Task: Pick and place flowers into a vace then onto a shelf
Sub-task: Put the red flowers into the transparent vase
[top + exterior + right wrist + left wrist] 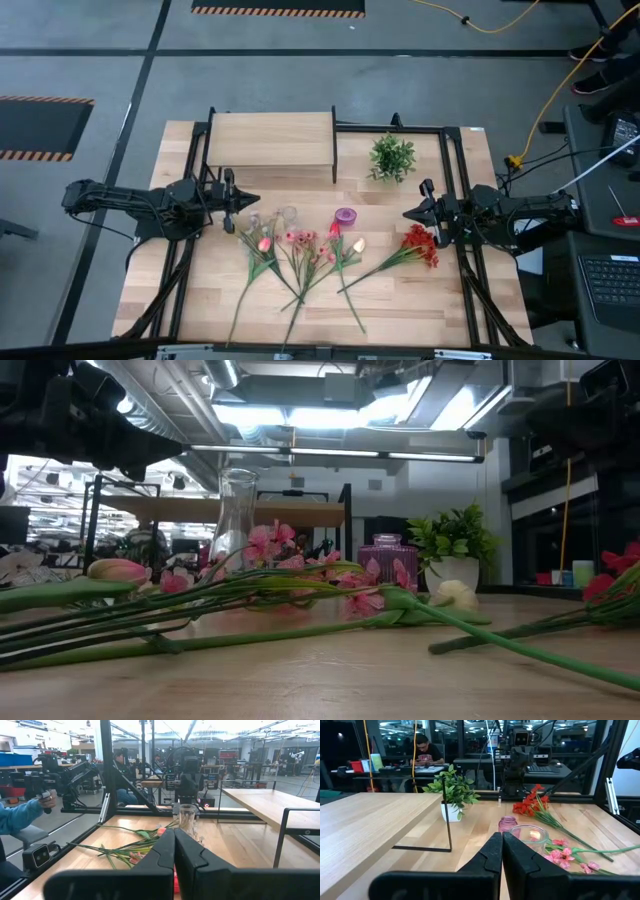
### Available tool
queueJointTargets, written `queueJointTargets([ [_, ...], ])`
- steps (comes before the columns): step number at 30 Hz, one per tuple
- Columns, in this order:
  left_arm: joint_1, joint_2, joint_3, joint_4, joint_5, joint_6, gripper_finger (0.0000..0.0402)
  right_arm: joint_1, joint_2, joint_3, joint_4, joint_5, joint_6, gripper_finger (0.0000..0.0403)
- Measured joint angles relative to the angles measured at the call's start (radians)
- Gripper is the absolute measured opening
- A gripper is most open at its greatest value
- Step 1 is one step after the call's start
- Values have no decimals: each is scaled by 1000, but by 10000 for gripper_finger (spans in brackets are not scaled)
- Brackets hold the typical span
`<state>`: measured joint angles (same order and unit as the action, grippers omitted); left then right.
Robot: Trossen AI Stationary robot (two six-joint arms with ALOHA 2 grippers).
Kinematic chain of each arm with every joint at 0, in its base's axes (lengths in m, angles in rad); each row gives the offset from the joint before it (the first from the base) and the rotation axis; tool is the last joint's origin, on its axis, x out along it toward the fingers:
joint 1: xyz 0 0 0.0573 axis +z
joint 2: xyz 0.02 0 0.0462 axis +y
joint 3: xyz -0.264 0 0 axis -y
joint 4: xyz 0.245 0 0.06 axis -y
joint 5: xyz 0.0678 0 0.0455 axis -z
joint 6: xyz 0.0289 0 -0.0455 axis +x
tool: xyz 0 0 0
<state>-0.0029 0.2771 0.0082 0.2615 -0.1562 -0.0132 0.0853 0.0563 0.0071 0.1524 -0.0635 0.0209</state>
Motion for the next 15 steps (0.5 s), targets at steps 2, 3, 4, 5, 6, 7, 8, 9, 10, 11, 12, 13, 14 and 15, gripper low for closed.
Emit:
queueJointTargets([
  [2, 0, 0, 0, 0, -1, 0, 6, 0, 0, 0, 0, 0, 0, 3],
  [3, 0, 0, 0, 0, -2, -1, 6, 0, 0, 0, 0, 0, -1, 3],
  [4, 0, 0, 0, 0, -2, -1, 6, 0, 0, 0, 0, 0, -2, 3],
  [5, 0, 0, 0, 0, -2, -1, 6, 0, 0, 0, 0, 0, -2, 3],
  [6, 0, 0, 0, 0, -2, -1, 6, 0, 0, 0, -1, 0, 0, 3],
  [7, 0, 0, 0, 0, -2, 0, 6, 0, 0, 0, -3, 0, 1, 3],
  [8, 0, 0, 0, 0, -2, 0, 6, 0, 0, 0, -6, 0, 1, 3],
  [9, 0, 0, 0, 0, -1, 0, 6, 0, 0, 0, -9, 0, 1, 3],
  [10, 0, 0, 0, 0, 2, 0, 6, 0, 0, 0, -14, 0, 1, 3],
  [11, 0, 0, 0, 0, 7, 0, 6, 0, 0, 0, -21, 0, 2, 3],
  [12, 0, 0, 0, 0, 16, 0, 6, 0, 0, 0, -28, 0, 5, 3],
  [13, 0, 0, 0, -1, 27, 0, 6, 0, 1, 0, -33, 0, 20, 3],
  [14, 0, 0, 0, -3, 37, 0, 6, 0, 0, 0, -37, 0, 36, 3],
  [15, 0, 0, 0, -6, 49, 0, 6, 0, 0, 0, -41, 0, 52, 3],
])
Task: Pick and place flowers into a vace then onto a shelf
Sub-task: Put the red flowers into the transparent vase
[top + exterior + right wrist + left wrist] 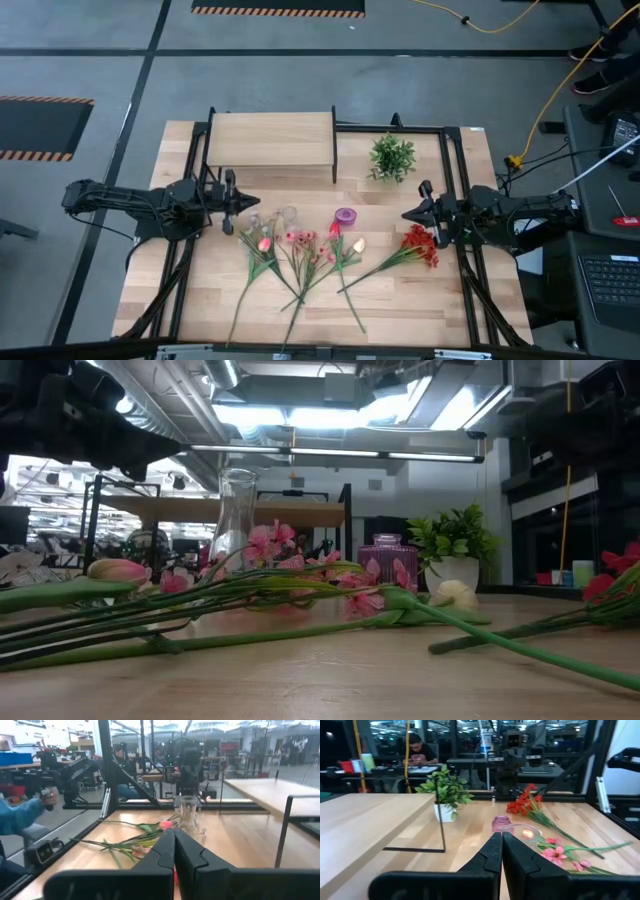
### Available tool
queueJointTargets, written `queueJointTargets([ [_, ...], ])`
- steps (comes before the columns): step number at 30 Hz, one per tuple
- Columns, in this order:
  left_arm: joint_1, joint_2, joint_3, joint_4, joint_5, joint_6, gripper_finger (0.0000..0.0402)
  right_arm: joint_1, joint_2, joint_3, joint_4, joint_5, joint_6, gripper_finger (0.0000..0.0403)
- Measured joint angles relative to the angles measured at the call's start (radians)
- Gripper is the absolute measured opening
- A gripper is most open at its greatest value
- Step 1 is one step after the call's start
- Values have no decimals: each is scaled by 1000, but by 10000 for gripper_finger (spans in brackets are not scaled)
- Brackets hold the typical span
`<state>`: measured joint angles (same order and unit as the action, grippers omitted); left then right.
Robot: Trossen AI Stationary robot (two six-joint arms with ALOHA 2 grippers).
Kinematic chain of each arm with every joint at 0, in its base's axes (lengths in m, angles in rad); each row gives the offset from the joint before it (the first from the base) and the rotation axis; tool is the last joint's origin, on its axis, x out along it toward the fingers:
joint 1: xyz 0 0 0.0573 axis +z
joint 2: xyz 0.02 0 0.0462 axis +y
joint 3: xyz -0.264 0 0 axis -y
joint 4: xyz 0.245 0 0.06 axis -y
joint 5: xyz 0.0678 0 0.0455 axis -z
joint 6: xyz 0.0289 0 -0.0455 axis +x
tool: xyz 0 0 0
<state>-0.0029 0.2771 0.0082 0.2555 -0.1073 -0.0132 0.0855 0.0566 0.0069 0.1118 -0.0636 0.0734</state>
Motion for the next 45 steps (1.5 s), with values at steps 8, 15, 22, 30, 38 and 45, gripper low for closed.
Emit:
queueJointTargets([
  [8, 0, 0, 0, -14, 40, 0, 6, 0, 0, 0, -9, 0, 24, 3],
  [15, 0, 0, 0, -14, 85, 0, 6, 0, 0, 0, -7, 0, -25, 3],
  [22, 0, 0, 0, -13, 84, 0, 6, 0, 0, 0, -6, 0, -28, 3],
  [30, 0, 0, 0, -13, 29, 0, 6, 0, 0, 0, -3, 46, -53, 3],
  [38, 0, 0, 11, 3, 12, -27, 6, -6, 16, 87, -36, 44, -77, 3],
  [45, 0, 19, 62, 2, -4, -19, 2, -6, 135, 179, -87, 58, -24, 3],
])
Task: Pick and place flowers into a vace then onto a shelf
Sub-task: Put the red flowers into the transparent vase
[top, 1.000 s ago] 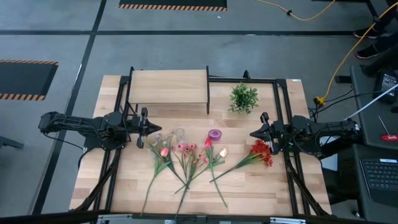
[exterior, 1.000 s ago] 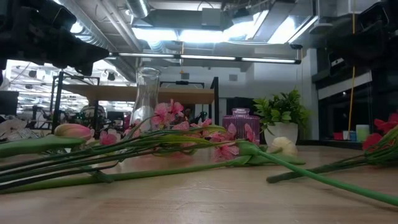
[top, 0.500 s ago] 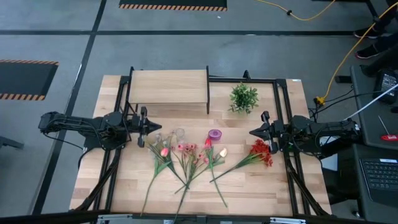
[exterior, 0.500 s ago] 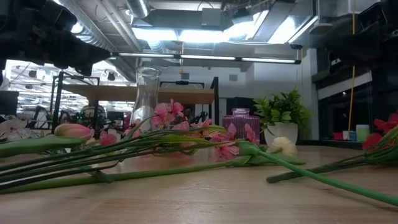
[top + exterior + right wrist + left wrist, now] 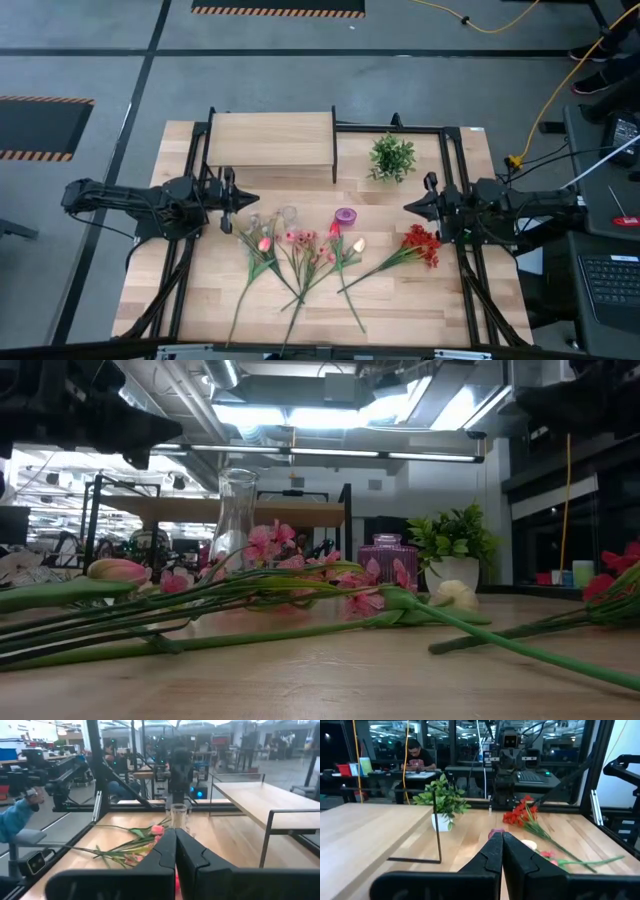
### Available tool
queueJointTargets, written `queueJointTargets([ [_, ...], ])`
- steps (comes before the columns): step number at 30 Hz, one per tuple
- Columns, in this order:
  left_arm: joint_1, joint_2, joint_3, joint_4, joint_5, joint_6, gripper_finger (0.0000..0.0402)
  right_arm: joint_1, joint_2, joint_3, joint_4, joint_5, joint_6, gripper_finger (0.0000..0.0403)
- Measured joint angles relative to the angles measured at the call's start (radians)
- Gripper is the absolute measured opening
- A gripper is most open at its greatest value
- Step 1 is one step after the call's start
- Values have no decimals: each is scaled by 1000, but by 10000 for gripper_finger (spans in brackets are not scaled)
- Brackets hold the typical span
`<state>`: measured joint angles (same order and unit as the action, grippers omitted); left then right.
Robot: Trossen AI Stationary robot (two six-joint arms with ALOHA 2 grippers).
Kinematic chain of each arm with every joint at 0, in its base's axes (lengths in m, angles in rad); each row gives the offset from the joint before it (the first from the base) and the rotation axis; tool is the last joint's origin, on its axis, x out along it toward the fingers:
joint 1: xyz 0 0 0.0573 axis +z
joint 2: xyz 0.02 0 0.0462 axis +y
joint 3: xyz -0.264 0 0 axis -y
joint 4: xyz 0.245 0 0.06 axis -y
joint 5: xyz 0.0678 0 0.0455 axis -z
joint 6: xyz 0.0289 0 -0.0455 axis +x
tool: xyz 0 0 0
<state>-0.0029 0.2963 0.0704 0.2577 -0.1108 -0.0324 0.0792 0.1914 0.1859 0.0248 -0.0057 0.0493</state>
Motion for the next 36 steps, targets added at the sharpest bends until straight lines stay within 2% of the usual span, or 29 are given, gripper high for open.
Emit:
queueJointTargets([
  [5, 0, 37, 47, 1, -2, 6, 2, 0, 103, 49, 21, 49, -7, 3],
  [12, 0, 93, 101, 8, -37, -15, 3, 0, 229, 122, 77, 49, -27, 3],
  [28, 0, 134, 114, 23, -37, 38, 4, 80, 478, 123, 206, 21, -25, 3],
  [31, 0, 134, 114, 23, -37, 64, 4, 101, 513, 149, 187, 38, 36, 3],
  [36, 0, 134, 114, 23, -38, 121, 4, 161, 583, 222, 53, 112, 131, 3],
])
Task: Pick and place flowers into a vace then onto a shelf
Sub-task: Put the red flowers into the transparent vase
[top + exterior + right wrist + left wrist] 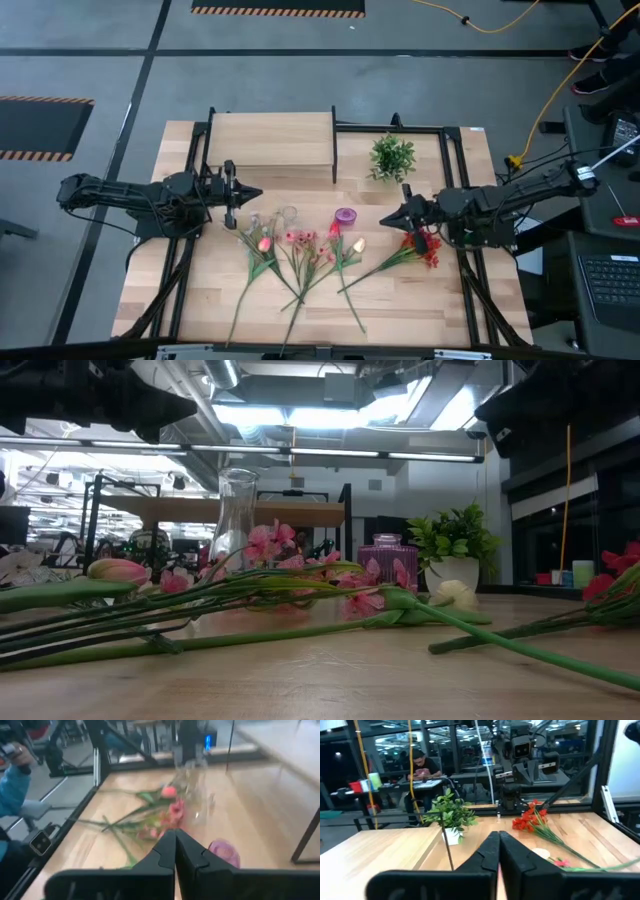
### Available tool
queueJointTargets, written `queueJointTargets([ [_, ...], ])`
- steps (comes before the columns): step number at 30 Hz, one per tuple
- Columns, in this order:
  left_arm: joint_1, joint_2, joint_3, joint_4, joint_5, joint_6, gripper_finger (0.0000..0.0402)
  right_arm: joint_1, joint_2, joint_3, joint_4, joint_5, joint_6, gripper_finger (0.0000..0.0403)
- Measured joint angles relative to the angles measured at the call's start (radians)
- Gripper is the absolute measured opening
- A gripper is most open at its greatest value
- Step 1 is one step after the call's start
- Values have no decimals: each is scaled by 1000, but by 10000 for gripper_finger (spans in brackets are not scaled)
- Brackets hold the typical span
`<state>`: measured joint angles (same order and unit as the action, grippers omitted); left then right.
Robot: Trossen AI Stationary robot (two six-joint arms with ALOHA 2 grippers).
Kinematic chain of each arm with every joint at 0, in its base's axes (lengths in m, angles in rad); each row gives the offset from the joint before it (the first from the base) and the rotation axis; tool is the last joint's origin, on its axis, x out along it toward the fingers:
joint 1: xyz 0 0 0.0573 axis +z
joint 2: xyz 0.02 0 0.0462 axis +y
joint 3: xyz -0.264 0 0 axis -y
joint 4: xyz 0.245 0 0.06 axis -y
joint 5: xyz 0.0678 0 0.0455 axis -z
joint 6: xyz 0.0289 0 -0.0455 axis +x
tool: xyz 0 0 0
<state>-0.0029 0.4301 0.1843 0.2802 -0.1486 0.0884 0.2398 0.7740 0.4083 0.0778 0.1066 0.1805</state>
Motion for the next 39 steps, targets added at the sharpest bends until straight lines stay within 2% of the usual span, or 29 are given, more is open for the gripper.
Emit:
queueJointTargets([
  [8, 0, 0, 0, 0, 6, 12, 4, 115, 125, 127, -165, 127, 93, 3],
  [14, 0, 0, 0, 0, 10, 11, 4, 175, 225, 275, -300, 163, 130, 3],
  [19, 0, 0, 0, 0, 11, 11, 4, 213, 311, 385, -397, 175, 130, 3],
  [27, 0, 0, 0, 0, 12, 4, 4, 264, 427, 470, -421, 174, 164, 3],
  [34, 0, 0, 0, 0, 12, 4, 4, 307, 511, 530, -499, 174, 351, 3],
  [39, 0, 0, 0, 0, 12, 4, 4, 327, 578, 605, -638, 174, 450, 3],
])
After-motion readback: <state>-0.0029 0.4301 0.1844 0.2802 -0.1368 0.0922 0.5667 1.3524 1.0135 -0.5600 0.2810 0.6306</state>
